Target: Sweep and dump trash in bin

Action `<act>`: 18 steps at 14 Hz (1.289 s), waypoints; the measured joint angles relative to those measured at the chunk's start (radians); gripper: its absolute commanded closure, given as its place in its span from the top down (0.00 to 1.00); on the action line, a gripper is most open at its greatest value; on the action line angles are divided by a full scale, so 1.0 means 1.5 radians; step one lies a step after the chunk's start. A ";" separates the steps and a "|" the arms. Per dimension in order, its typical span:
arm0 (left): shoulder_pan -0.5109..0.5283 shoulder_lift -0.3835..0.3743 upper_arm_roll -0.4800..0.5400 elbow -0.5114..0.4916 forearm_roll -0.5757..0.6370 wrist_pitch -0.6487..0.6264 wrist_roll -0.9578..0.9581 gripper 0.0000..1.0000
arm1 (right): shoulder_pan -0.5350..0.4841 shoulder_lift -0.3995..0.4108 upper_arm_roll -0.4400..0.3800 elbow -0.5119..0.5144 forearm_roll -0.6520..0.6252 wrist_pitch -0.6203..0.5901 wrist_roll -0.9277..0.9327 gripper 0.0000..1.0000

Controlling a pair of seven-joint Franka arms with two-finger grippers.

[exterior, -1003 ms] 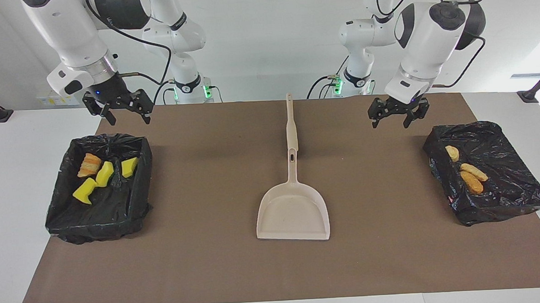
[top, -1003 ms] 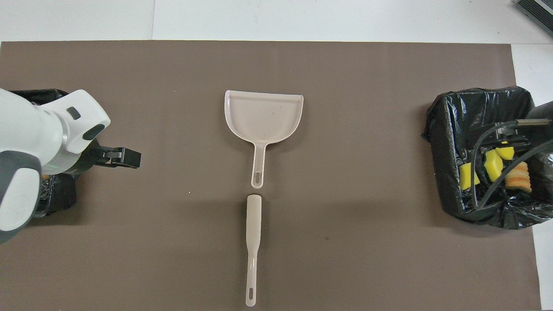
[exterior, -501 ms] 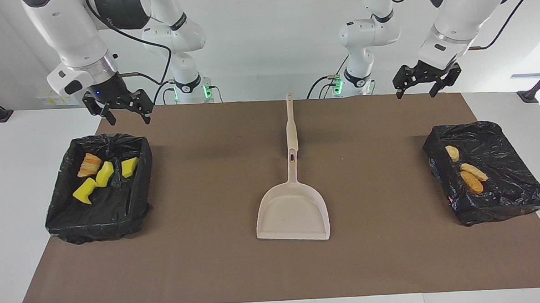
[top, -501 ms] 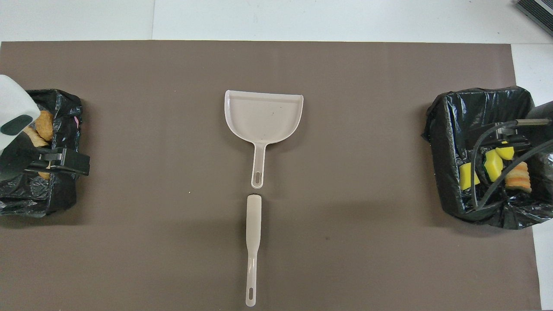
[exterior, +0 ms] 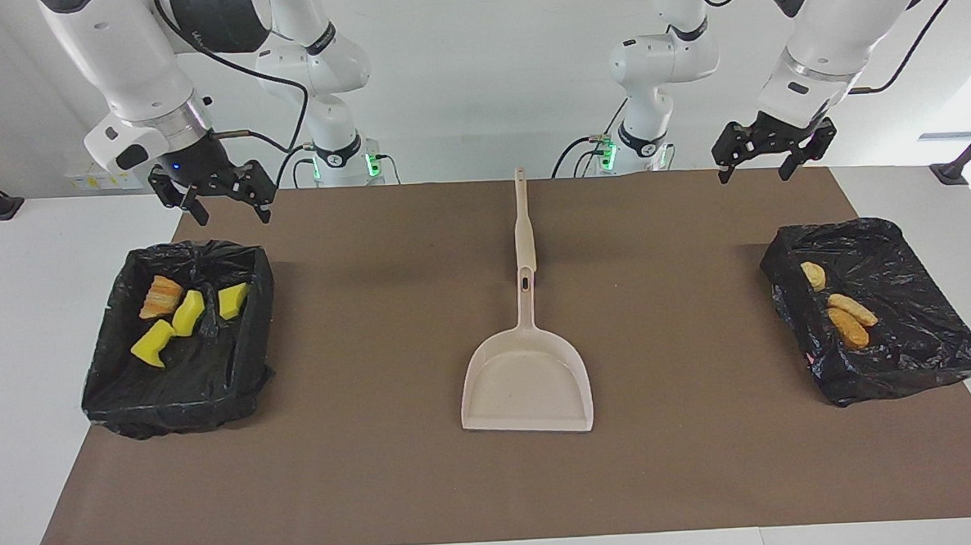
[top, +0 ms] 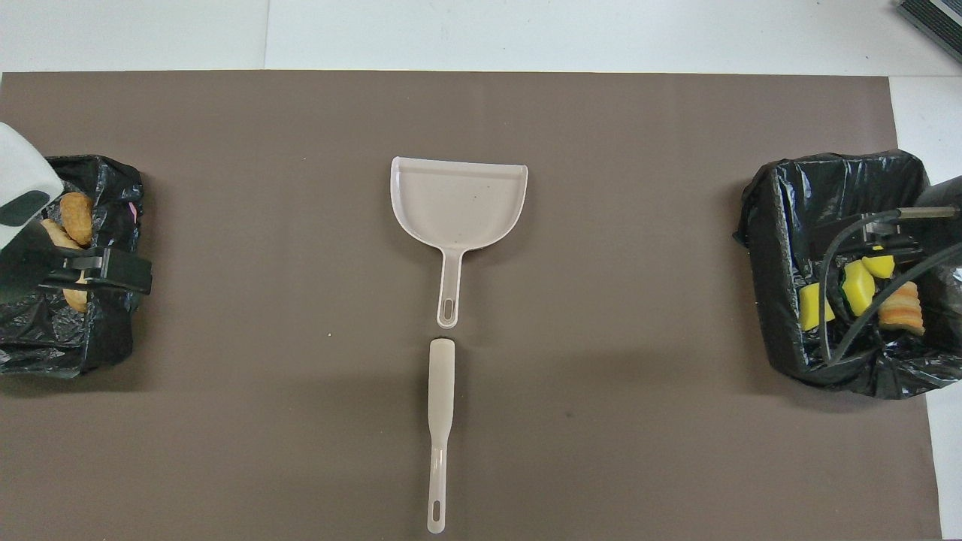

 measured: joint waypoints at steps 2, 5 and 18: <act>0.010 0.000 0.002 0.000 0.000 0.002 0.001 1.00 | 0.000 0.000 0.000 0.000 0.000 0.000 0.000 1.00; 0.012 0.000 0.002 0.001 0.000 0.012 0.000 1.00 | 0.000 0.000 0.000 0.000 0.000 0.000 0.000 1.00; 0.016 -0.009 0.001 0.017 -0.023 0.057 -0.043 1.00 | 0.000 0.000 0.000 0.000 0.000 0.000 0.000 1.00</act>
